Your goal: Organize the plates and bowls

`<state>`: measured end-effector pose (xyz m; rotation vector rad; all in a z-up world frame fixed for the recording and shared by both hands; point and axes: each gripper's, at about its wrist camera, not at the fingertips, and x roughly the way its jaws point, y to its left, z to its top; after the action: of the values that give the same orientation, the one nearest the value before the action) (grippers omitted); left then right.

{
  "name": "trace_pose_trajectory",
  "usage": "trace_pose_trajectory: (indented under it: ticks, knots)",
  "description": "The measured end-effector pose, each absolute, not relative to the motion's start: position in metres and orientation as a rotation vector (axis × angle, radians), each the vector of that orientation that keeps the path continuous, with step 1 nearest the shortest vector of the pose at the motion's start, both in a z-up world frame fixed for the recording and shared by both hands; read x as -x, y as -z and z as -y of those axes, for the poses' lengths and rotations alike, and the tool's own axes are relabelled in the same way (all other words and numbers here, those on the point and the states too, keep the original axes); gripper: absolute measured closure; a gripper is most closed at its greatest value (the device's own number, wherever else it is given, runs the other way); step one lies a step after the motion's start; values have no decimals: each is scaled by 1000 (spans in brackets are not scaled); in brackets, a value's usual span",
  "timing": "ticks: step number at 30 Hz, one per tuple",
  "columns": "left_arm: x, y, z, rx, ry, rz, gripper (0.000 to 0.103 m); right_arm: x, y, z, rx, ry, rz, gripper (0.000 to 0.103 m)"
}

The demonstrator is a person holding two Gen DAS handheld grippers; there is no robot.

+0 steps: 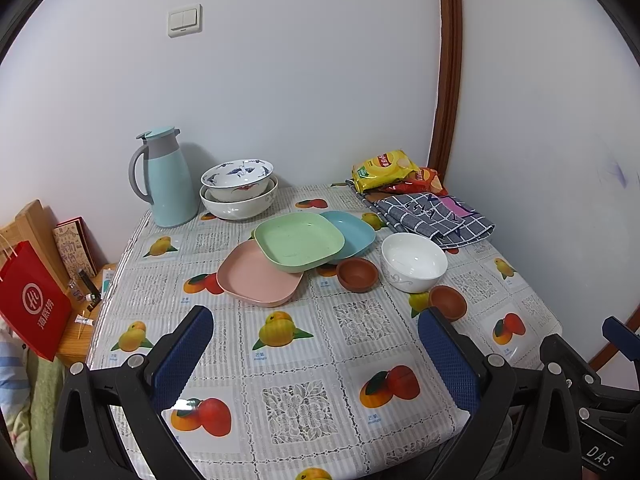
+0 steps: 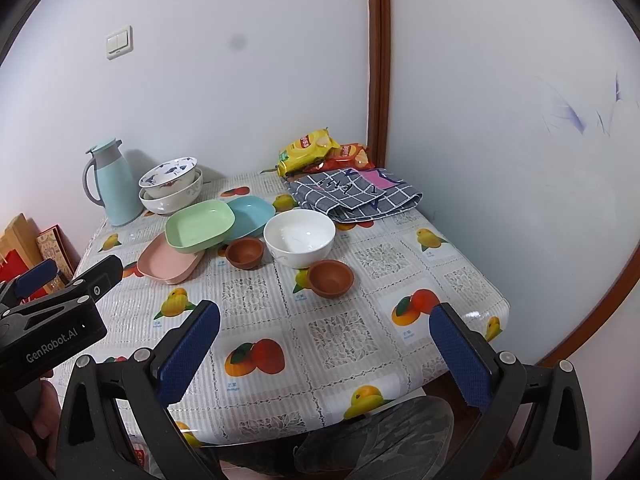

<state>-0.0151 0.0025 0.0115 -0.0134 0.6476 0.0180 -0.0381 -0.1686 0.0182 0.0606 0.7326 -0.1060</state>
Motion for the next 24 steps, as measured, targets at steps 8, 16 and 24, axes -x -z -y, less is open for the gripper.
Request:
trace_pose_trajectory:
  ticks: [8,16,24]
  knots:
    - [16,-12,-3,14,-16,-647,0,39,-18,167,-54,104,-730,0]
    - [16,-11,-3,13,-15,-647,0,40,-19,164,-54,100,-730,0]
    - [17,-10,-1,14,-17,-647,0,41,-18,163,-53,101,-729,0]
